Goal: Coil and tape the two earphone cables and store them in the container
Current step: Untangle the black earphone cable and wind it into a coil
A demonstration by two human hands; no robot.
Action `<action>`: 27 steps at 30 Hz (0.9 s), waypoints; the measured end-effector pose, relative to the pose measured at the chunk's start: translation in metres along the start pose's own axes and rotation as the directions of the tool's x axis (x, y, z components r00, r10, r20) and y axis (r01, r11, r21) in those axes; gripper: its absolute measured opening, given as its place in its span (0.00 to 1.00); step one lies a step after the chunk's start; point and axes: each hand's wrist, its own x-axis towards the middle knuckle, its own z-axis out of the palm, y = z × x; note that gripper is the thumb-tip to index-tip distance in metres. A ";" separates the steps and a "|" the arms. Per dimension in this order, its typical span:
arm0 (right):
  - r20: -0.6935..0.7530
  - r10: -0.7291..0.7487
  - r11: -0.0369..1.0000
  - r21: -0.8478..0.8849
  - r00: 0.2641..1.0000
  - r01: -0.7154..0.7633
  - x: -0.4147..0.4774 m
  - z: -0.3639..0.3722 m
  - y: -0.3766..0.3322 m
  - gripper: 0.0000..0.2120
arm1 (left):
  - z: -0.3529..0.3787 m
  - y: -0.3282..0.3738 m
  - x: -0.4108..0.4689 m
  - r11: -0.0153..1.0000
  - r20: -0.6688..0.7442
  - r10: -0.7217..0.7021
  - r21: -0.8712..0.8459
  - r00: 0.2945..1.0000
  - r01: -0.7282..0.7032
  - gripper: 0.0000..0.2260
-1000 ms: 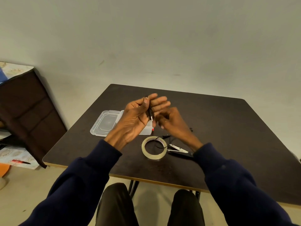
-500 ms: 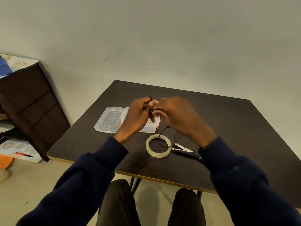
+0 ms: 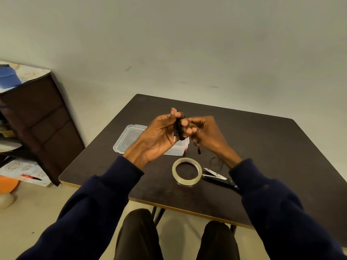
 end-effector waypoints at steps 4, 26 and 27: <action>0.132 -0.053 0.985 -0.157 0.990 0.074 -0.015 0.013 0.003 0.12 | -0.004 0.001 0.010 0.991 -0.018 0.081 -0.103 0.997 -0.082 0.13; 0.116 -0.350 0.802 -0.476 0.930 0.361 0.004 -0.034 -0.029 0.06 | -0.004 -0.028 0.016 0.834 -0.188 0.041 0.547 0.981 0.070 0.20; 0.105 -0.333 0.830 -0.440 0.937 0.344 0.006 -0.032 -0.027 0.06 | -0.003 -0.026 0.014 0.862 -0.188 0.011 0.500 0.982 0.086 0.20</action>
